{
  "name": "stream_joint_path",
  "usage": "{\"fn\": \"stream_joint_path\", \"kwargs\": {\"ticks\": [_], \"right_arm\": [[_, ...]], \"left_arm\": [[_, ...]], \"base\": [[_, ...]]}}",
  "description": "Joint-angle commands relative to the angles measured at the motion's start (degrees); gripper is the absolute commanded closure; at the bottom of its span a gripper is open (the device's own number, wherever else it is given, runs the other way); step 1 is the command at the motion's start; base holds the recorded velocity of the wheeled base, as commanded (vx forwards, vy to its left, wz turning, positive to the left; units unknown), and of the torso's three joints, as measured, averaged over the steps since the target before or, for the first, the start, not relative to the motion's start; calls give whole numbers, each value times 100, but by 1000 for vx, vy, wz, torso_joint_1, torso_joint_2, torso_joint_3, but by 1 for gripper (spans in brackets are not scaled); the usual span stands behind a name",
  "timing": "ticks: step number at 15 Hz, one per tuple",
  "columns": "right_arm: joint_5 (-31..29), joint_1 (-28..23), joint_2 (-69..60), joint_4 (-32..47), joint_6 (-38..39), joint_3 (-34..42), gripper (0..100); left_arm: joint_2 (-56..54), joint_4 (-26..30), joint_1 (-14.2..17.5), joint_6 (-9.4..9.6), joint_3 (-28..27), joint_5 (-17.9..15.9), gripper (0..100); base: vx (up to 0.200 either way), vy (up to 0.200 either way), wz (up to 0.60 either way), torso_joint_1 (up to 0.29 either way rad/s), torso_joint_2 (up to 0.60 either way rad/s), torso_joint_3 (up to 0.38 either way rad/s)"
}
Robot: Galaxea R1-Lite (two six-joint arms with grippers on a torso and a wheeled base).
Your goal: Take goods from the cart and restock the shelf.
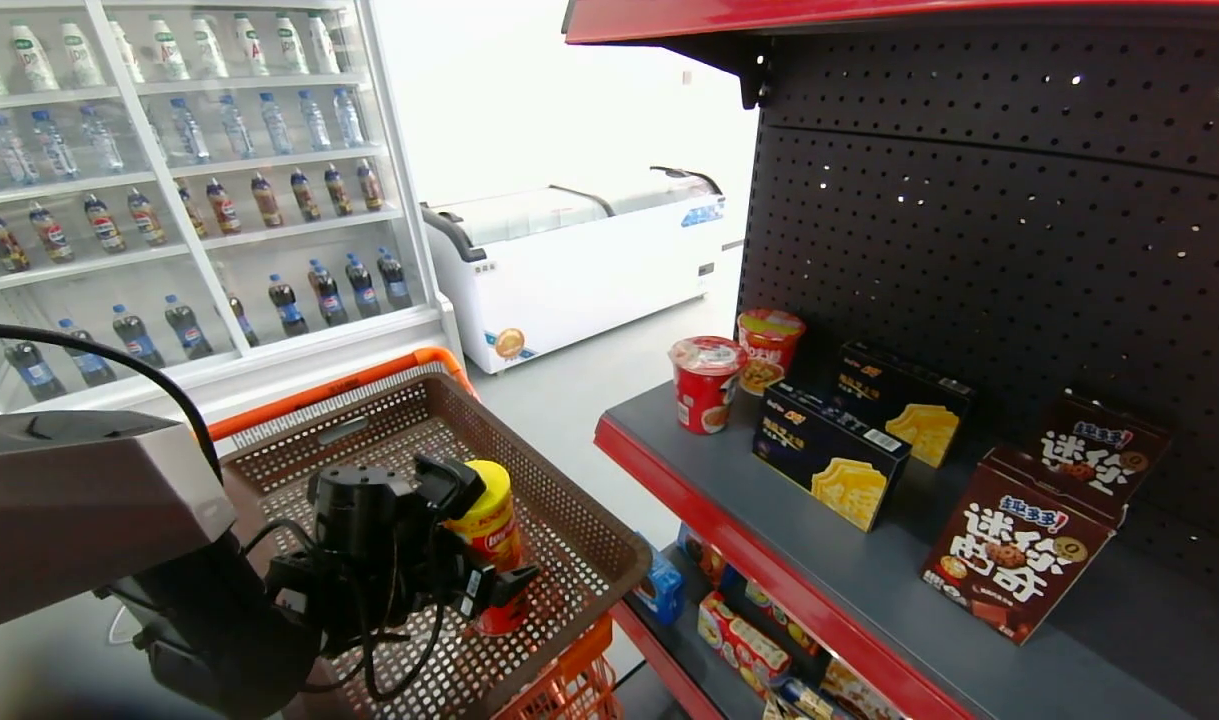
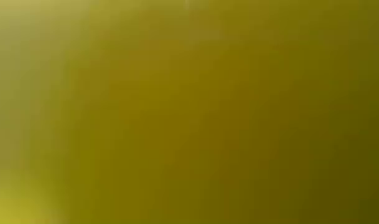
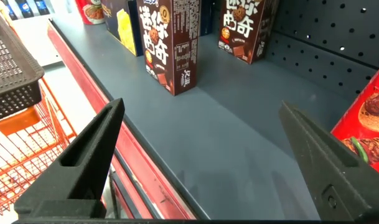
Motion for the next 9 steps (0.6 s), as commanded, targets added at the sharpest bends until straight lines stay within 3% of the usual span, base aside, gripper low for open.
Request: {"fn": "stream_joint_path", "kwargs": {"ticks": [1,5,7,9], "right_arm": [[2,2,-3,-5,-4,0,0],[2,2,-3,3,-4,0,0],[2,2,-3,3,-4,0,0],[2,2,-3,-5,-4,0,0]], "left_arm": [[58,-2,-1,34,-99,60,100],[-495,-2,35,-10,-46,262,100],[-1163,7,52,-229,103,429,100],[-1796,7,70,-265,279,535,100]], "base": [[0,0,0,0,0,0],[0,0,0,0,0,0],[0,0,0,0,0,0],[0,0,0,0,0,0]]}}
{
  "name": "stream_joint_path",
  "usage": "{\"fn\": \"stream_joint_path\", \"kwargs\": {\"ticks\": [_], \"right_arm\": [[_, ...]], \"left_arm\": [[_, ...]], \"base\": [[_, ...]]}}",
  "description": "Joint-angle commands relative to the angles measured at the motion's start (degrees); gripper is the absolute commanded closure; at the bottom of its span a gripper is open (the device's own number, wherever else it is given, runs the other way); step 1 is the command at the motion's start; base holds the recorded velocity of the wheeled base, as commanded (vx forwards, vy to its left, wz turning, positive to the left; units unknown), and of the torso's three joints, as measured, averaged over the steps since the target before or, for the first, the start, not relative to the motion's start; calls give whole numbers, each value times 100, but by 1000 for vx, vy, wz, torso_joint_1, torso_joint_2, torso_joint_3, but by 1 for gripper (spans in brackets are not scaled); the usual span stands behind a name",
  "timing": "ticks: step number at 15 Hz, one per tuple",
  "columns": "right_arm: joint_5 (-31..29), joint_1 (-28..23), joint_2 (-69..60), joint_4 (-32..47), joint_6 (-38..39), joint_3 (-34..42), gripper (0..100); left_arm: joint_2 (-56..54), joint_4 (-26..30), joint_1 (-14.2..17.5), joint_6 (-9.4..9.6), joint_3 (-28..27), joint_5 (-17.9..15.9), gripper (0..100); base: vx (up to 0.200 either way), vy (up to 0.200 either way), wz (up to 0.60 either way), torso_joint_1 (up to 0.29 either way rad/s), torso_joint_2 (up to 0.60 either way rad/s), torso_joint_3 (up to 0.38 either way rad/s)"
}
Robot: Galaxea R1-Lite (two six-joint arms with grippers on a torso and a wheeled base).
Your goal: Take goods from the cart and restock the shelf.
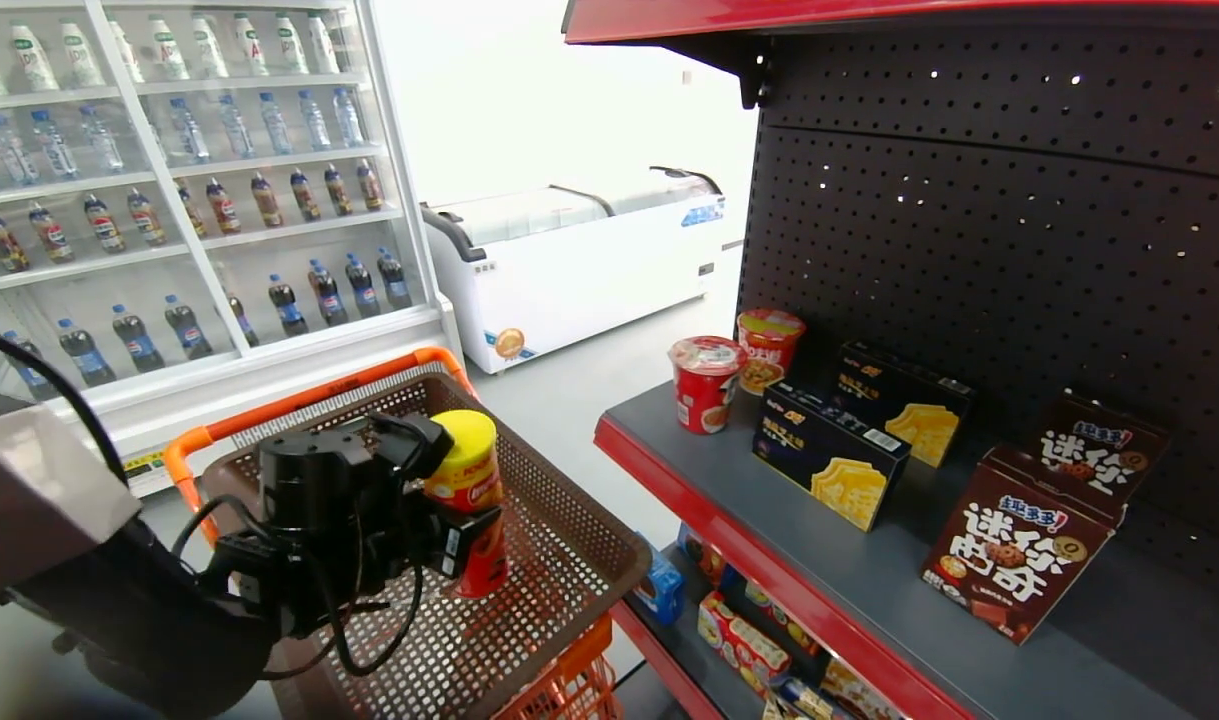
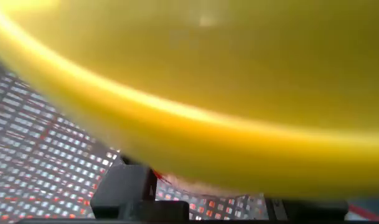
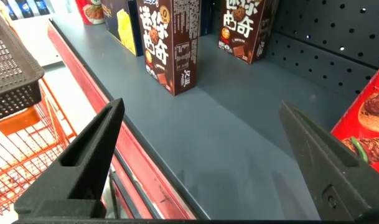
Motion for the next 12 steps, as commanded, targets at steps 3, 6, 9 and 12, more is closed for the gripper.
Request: {"fn": "stream_joint_path", "kwargs": {"ticks": [3,6,9,12], "right_arm": [[4,-1,-3,6,-2,5,0],[4,-1,-3,-3,-2,5,0],[4,-1,-3,-3,-2,5,0],[4,-1,-3,6,-2,5,0]], "left_arm": [[-1991,66,10,-72,446,274,100],[-3423,1077,27,-608,648,397,100],[-4751,1314,212,-898,1369,432,100],[-5296,1262,423,-388,2081,388,100]], "base": [[0,0,0,0,0,0],[0,0,0,0,0,0],[0,0,0,0,0,0],[0,0,0,0,0,0]]}}
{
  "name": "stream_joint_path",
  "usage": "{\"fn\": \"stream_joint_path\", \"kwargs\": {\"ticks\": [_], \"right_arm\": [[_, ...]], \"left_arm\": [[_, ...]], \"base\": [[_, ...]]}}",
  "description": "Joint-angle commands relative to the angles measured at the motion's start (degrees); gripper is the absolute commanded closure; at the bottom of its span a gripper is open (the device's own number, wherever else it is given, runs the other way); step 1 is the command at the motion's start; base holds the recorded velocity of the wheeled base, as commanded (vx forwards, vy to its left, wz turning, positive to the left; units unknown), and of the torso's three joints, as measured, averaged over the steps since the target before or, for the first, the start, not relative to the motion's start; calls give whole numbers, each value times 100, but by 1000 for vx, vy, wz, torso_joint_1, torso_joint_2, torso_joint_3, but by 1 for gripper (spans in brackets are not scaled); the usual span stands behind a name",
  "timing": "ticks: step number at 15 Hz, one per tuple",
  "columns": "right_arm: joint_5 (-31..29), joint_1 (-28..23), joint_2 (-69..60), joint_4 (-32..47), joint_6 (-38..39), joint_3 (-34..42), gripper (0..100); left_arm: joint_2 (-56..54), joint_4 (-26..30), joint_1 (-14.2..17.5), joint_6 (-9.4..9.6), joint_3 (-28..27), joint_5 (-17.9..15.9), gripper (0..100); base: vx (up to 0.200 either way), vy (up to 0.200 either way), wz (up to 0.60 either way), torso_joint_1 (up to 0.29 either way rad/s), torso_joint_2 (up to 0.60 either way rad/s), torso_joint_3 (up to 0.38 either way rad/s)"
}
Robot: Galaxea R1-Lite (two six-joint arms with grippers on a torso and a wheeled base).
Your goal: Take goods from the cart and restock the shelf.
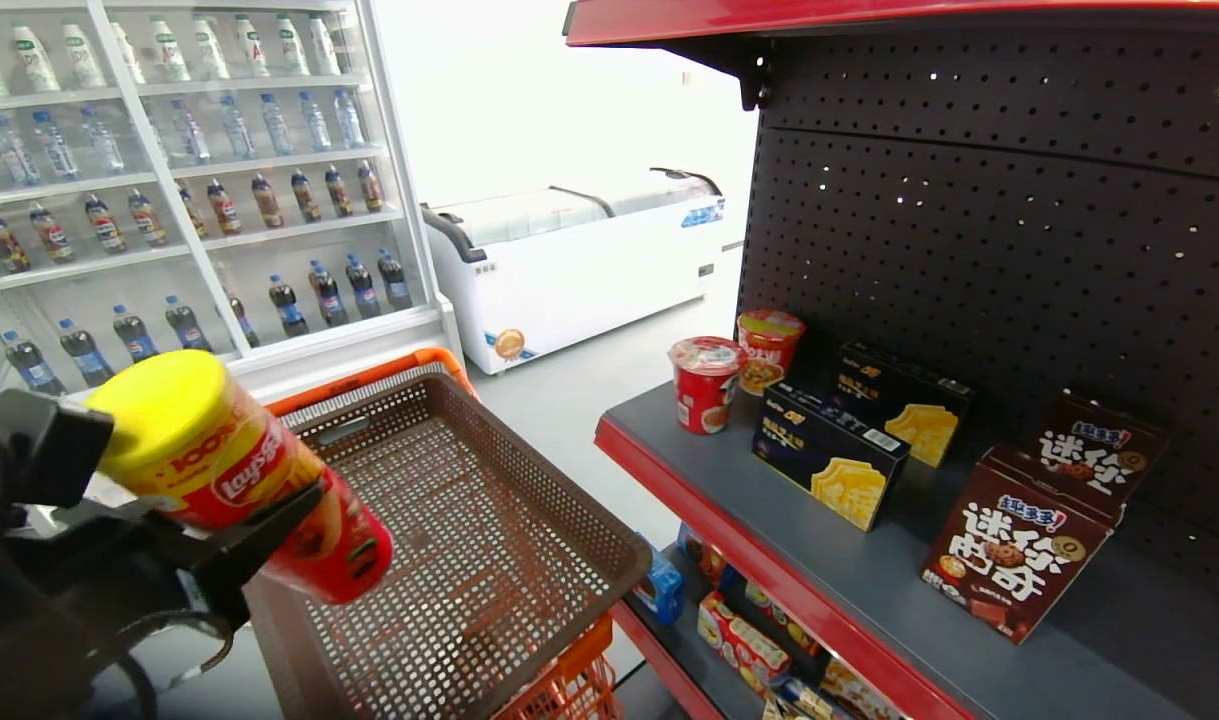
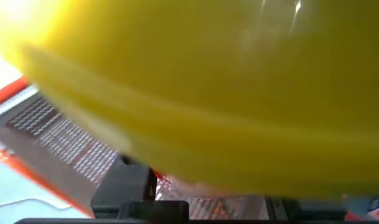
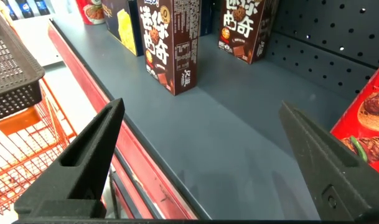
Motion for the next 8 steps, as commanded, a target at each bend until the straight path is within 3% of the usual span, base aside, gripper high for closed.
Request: {"fn": "stream_joint_path", "kwargs": {"ticks": [1,3,7,8], "right_arm": [[4,-1,-3,3,-2,0,0],[4,-1,-3,-5,-2,0,0],[4,-1,-3,-5,-19,0,0],[4,-1,-3,3,-10,-9,0]], "left_arm": [[-1113,35,82,366,672,-42,100],[-1588,71,143,384,971,-235,100],[-1966,255,161,305,927,-182,100],[-2027,308,152,243,909,-200,100]], "base": [[0,0,0,0,0,0],[0,0,0,0,0,0],[0,0,0,0,0,0],[0,0,-600,2,-2,7]]}}
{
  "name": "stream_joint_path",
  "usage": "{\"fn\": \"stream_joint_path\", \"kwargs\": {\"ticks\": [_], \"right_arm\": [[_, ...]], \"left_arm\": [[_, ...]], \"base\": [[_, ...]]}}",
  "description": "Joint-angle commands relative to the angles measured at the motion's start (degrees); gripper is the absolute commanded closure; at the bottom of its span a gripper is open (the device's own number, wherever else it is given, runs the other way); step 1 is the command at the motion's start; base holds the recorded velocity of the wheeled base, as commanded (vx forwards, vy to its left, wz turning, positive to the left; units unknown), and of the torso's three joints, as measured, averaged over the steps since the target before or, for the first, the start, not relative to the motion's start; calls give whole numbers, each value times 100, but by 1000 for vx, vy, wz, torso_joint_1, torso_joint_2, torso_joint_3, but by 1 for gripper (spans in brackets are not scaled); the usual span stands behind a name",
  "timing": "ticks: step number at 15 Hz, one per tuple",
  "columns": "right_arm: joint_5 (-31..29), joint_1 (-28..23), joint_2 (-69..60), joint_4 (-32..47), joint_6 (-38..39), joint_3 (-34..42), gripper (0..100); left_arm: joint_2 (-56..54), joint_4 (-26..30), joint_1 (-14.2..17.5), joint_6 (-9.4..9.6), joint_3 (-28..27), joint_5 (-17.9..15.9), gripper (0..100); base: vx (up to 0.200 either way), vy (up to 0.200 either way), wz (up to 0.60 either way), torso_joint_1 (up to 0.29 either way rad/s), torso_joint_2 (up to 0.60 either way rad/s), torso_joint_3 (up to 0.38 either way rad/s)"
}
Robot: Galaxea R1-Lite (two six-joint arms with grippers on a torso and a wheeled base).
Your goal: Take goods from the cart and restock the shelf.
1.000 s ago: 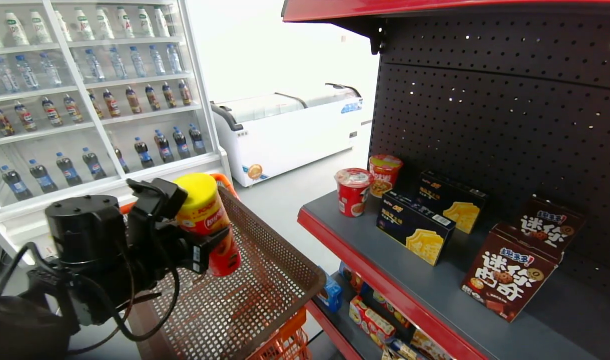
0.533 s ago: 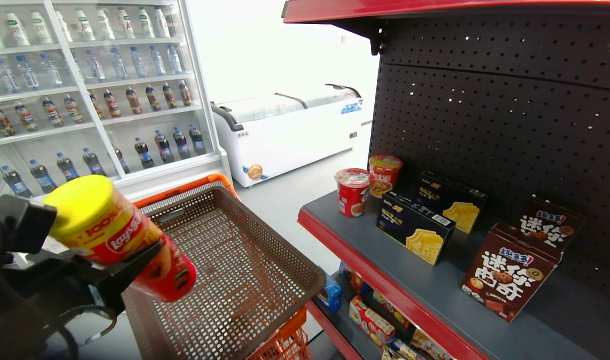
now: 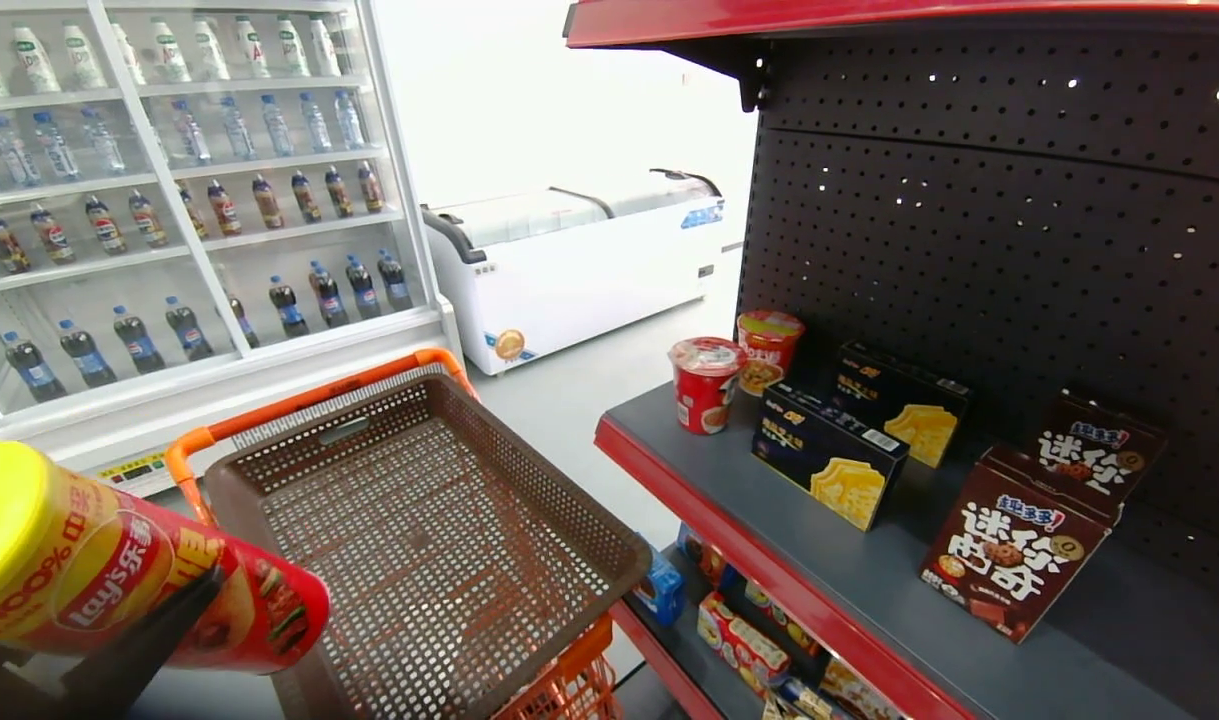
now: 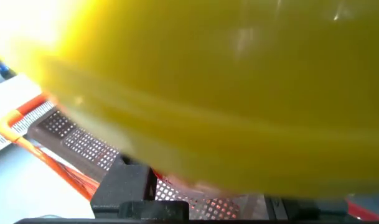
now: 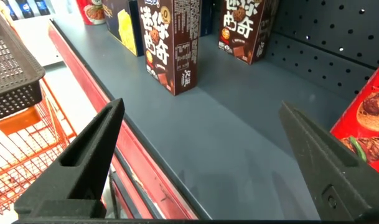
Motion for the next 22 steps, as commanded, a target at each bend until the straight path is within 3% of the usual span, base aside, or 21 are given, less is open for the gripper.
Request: {"fn": "stream_joint_path", "kwargs": {"ticks": [1,3,7,11,16,22], "right_arm": [[2,-1,-3,-3,-2,5,0],[2,-1,-3,6,-2,5,0],[2,-1,-3,-3,-2,-4,0],[2,-1,-3,-3,-2,5,0],[2,-1,-3,-3,-2,5,0],[2,-1,-3,6,-2,5,0]], "left_arm": [[-218,22,-23,-47,-17,-35,100],[-314,49,-14,-258,53,-70,100],[-429,356,-5,-276,26,-53,100],[-710,383,-5,-267,114,-527,100],[-912,391,-119,-276,132,-703,100],[-921,391,-110,-276,158,-703,100]], "base": [[0,0,-600,2,-2,-2],[0,0,-600,-10,0,2],[0,0,-600,7,4,4],[0,0,-600,0,2,0],[0,0,-600,4,3,2],[0,0,-500,-1,0,3]]}}
